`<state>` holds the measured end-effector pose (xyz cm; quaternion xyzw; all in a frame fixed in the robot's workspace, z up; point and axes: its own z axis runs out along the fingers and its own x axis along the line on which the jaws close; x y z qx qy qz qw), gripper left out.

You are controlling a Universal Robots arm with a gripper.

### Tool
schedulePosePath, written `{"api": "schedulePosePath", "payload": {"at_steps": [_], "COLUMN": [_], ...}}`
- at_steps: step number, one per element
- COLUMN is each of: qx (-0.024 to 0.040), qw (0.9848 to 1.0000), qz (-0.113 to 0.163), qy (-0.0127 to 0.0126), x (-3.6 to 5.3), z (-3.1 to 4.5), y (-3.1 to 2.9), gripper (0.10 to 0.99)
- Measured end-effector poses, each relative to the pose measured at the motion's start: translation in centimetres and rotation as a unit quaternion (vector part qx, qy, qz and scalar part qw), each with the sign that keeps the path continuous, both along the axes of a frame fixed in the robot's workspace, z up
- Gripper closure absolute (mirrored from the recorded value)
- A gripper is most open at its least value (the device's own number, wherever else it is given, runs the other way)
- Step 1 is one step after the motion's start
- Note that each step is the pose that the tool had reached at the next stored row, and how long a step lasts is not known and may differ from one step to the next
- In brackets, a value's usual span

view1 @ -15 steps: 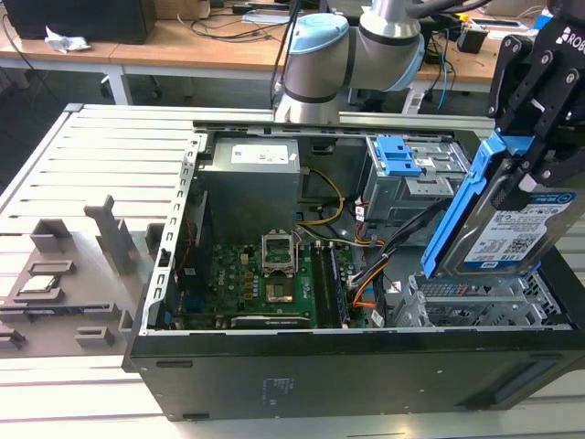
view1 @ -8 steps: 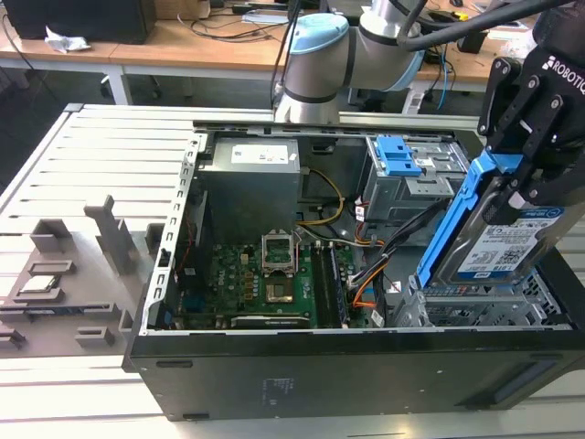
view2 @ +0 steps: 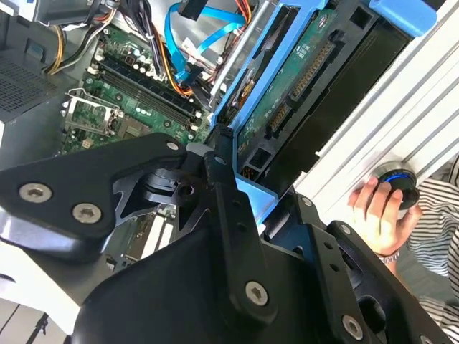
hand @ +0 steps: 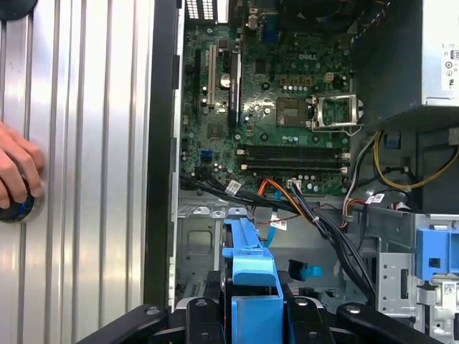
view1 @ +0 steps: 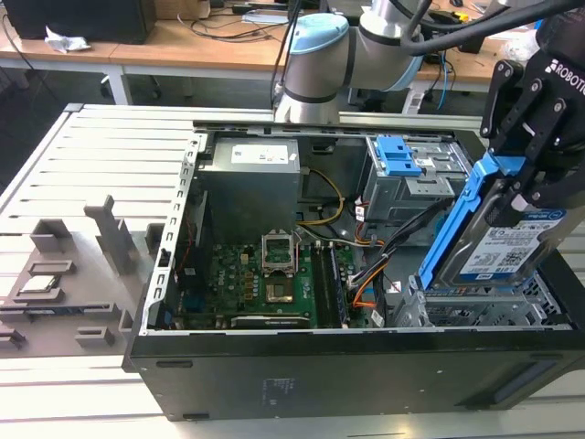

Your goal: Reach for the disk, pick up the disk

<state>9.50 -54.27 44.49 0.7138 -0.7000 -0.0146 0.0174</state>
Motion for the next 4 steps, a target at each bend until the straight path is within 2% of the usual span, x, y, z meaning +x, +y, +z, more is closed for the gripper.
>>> {"api": "schedulePosePath", "payload": {"at_steps": [4], "qx": [0.0000], "qw": [1.0000], "qz": [0.000], "qy": [0.0000], "x": [0.00], "z": [0.00], "y": [-0.01], "gripper": [0.718]}}
